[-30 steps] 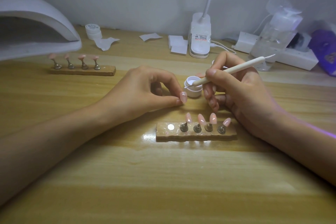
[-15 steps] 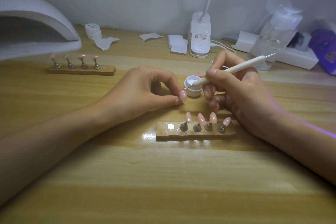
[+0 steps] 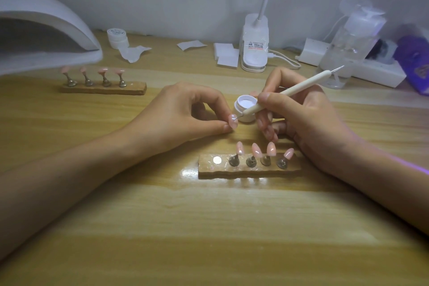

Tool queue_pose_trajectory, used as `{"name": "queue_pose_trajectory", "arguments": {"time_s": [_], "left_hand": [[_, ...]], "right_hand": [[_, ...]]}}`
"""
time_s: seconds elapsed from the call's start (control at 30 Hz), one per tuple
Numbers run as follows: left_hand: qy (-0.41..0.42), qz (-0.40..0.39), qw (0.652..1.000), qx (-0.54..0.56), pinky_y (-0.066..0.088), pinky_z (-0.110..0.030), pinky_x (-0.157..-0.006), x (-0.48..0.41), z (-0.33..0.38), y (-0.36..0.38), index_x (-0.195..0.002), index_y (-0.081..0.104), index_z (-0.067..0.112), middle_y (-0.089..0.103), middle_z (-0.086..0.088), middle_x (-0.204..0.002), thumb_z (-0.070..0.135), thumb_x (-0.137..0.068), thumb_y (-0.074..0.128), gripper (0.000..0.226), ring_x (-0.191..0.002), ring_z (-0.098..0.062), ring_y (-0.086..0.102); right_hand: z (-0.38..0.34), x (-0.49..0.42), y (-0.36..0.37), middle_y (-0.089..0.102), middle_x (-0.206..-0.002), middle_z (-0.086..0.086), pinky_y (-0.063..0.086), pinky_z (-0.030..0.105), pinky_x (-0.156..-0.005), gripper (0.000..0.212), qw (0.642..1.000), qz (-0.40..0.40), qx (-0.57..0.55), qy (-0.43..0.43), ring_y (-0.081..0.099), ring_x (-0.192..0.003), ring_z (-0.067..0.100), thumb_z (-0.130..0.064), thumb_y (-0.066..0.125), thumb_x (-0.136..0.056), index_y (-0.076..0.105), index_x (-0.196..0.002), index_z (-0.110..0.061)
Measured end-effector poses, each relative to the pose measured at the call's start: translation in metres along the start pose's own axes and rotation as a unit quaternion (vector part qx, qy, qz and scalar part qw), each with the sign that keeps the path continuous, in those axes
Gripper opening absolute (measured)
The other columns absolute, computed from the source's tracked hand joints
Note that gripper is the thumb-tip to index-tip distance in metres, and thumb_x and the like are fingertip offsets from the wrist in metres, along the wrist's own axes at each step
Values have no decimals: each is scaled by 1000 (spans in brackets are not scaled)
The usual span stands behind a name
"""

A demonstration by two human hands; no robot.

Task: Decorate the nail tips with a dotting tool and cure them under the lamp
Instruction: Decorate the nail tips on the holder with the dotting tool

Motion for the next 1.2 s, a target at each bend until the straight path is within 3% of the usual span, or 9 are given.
{"name": "queue_pose_trajectory", "arguments": {"time_s": [0.4,1.2], "left_hand": [[-10,2,1000,9,34,-6,-51,0,-2,0,-73,74,33,60,21,-54,24,-77,81,13,-49,4,51],[-2,2,1000,1,34,-4,-53,0,-1,0,-75,74,31,60,25,-57,20,-78,81,13,-50,5,51]], "right_hand": [[0,0,0,56,-54,4,41,20,-41,21,1000,1,9,4,49,-44,17,-6,58,-91,50,-73,-14],[-2,0,0,57,-55,8,41,20,-41,21,1000,6,-16,0,49,-43,16,-11,58,-88,52,-69,-18]]}}
Point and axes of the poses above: each hand's wrist, its own x-axis away from the middle knuckle, its own y-axis out of the palm, z = x × y, the point moved 1 cm from there along -x, towards the middle knuckle
